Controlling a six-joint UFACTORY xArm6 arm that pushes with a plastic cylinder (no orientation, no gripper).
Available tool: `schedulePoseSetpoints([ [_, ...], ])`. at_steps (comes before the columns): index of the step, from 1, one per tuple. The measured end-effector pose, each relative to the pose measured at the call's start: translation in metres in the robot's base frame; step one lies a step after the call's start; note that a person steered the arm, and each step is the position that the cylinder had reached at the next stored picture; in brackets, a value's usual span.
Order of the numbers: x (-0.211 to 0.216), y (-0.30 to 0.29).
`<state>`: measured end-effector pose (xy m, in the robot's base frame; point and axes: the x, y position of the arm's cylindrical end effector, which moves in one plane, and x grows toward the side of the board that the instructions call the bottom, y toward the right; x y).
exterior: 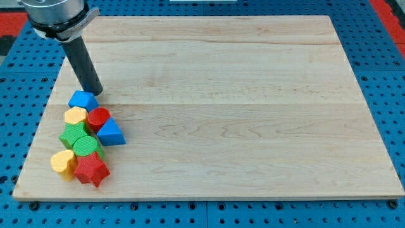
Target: Slide blue cube a bit right
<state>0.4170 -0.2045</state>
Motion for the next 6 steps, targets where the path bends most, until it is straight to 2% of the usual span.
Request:
schedulePoseSetpoints([
  [4,-0.006,-0.011],
  [6,0.030,-0.081],
])
